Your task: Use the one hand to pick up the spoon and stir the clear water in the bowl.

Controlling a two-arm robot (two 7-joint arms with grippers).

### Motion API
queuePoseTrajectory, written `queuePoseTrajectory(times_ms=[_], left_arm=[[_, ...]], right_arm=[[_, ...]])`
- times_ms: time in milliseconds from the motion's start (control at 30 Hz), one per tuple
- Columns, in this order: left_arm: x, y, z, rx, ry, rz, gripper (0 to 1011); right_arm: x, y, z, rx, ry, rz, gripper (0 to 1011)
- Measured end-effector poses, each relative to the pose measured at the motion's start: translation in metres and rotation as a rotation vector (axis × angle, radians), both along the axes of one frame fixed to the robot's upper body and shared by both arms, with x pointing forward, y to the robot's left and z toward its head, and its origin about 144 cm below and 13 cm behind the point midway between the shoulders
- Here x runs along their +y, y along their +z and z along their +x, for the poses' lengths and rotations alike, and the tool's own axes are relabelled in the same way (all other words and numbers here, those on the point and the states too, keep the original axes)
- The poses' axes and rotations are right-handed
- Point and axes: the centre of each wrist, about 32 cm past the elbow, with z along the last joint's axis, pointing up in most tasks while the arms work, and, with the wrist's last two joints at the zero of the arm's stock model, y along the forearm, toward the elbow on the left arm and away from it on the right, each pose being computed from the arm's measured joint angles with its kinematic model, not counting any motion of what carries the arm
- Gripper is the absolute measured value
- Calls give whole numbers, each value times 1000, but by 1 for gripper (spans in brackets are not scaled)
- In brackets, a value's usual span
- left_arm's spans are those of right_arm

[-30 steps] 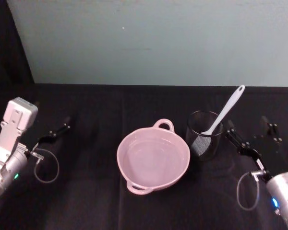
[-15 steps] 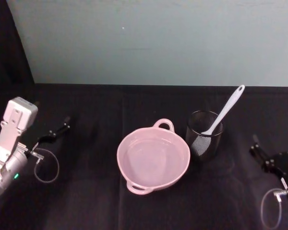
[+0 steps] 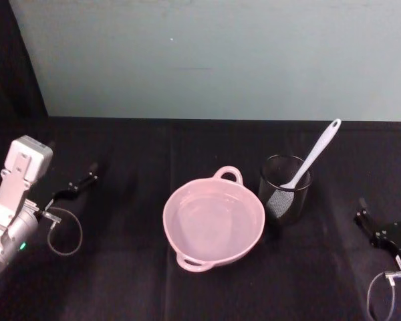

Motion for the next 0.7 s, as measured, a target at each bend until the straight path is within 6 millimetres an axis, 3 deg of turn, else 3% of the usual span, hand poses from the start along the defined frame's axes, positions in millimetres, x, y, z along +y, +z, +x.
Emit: queuePoseTrajectory(times_ms=[700], left_arm=[[0, 0, 0, 0, 0, 0, 1005]], right_arm=[[-1, 0, -1, 0, 1, -8, 1002]])
